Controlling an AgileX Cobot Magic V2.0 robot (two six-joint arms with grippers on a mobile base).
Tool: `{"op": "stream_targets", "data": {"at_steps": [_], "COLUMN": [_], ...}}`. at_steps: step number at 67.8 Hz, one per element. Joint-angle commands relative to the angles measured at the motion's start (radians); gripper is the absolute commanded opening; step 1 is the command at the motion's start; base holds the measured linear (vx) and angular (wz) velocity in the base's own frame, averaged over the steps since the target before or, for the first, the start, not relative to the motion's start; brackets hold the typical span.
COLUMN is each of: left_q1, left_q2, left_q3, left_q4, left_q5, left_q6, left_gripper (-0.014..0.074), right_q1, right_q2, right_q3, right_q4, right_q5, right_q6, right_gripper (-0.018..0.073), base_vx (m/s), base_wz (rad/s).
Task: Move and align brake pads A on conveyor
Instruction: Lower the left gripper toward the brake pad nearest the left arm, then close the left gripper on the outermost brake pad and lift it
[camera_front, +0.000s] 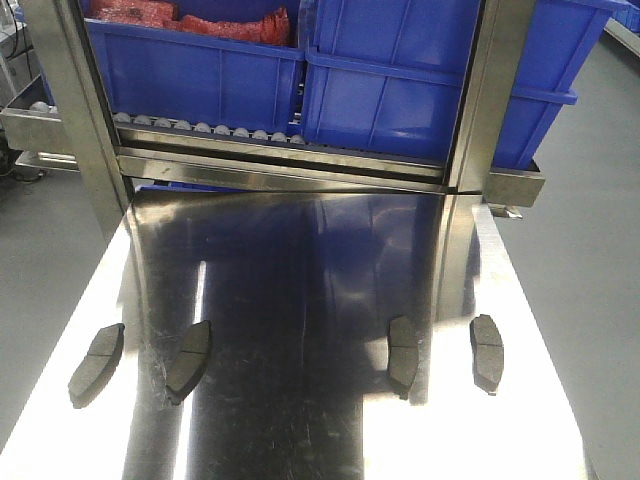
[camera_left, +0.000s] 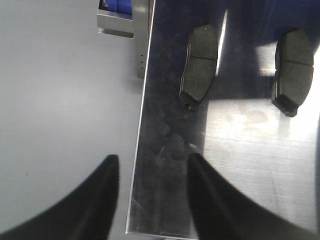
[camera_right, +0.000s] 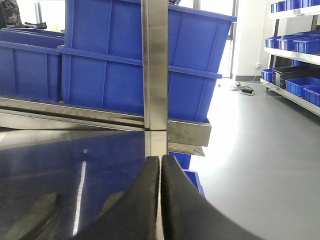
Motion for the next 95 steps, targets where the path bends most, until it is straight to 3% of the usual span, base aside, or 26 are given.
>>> {"op": "stream_targets", "data": {"at_steps": [1, 9, 30, 39, 59, 77, 95], "left_q1": [-0.003, -0.003, -0.003, -0.003, -0.037, -0.144, -0.155], "left_q2": [0.001, 0.000, 0.000, 0.038, 0.297, 0.538, 0.734], "left_q3": [-0.031, -0.030, -0.030, -0.069, -0.265, -0.382, -0.505], "left_q4": [-0.008, -0.008, -0.015, -0.008, -0.065, -0.056, -0.056], "left_q5": [-0.044, -0.038, -0.033, -0.029, -0.006, -0.001, 0.042], "left_q6": [0.002, 0.002, -0.017, 0.032, 0.166, 0.167, 0.164], "left_gripper": [0.0444, 0.0487, 0.0485, 0.0485, 0.0485, 0.0485, 0.0485], "right_q1": [-0.005, -0.005, -0.005, -0.005, -0.005, -0.005, -0.005], "right_q2": [-0.012, -0.012, -0.012, -0.012, -0.012, -0.012, -0.012], "right_q3": [0.012, 0.012, 0.012, 0.012, 0.012, 0.012, 0.012], "right_q4": [-0.008, -0.008, -0.008, -0.008, -0.008, -0.008, -0.008], "right_q5": [-0.079, -0.079, -0.079, -0.079, -0.079, -0.079, -0.079], "right_q6": [0.000, 0.000, 0.000, 0.000, 0.000, 0.000, 0.000], "right_gripper": [-0.0011, -0.0011, -0.0011, -0.0011, -0.0011, -0.0011, -0.0011], "base_vx": [0.00, 0.00, 0.00, 0.00, 0.00, 0.00, 0.00], "base_wz": [0.00, 0.00, 0.00, 0.00, 0.00, 0.00, 0.00]}}
